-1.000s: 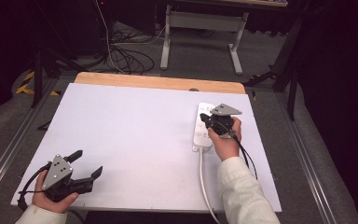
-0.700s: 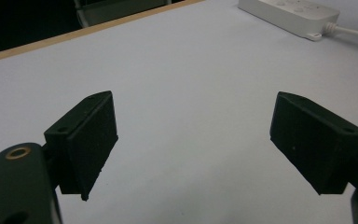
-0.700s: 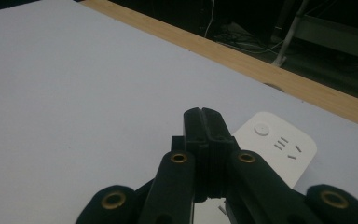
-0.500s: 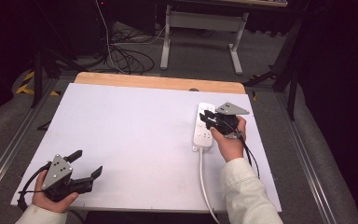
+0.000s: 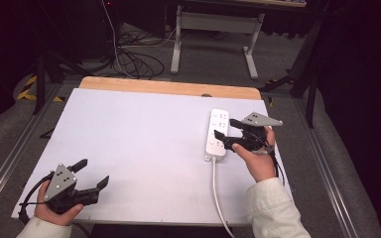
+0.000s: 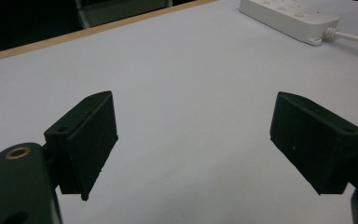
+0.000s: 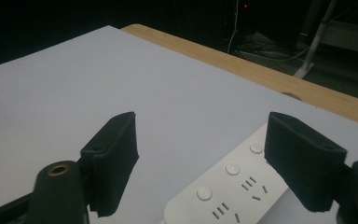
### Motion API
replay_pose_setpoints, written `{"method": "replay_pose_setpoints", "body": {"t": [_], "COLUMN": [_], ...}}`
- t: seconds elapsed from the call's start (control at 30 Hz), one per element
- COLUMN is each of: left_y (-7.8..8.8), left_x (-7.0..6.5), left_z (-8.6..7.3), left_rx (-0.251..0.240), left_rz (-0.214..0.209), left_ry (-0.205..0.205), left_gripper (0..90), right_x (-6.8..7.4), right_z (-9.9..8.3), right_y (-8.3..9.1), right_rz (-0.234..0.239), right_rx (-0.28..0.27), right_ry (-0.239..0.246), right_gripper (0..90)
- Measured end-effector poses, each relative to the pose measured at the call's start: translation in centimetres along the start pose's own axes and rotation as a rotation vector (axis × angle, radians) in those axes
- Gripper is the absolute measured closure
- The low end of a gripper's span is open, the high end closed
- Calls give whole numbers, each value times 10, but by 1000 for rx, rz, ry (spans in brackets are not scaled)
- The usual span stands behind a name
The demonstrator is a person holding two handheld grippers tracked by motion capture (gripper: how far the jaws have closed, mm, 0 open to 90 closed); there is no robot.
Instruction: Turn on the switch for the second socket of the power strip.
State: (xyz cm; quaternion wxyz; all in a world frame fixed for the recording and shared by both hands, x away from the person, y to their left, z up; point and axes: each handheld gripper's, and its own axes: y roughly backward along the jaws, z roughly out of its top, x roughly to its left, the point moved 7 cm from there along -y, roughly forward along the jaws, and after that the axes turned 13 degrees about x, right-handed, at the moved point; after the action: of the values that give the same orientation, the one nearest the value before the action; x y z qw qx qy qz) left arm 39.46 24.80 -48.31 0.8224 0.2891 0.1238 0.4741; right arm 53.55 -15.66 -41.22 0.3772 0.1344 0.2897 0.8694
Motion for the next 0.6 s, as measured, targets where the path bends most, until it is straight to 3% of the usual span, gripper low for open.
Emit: {"method": "replay_pose_setpoints", "body": {"t": [0.3,0.47,0.6], "left_y": [0,0,1], "left_x": [-1,-2,-3], "left_z": [1,1,1], "left_rx": [-1,2,6], "left_rz": [-5,-16,-22], "left_ry": [-4,0,0], "left_gripper": [154,154,156], "right_x": [17,23,26], "right_z": [-14,-26,-40], "right_y": [32,45,51], "right_rz": [40,49,52], "right_rx": [-34,-54,-40], "right_ry": [86,86,105], "right_gripper": [182,182,165]}}
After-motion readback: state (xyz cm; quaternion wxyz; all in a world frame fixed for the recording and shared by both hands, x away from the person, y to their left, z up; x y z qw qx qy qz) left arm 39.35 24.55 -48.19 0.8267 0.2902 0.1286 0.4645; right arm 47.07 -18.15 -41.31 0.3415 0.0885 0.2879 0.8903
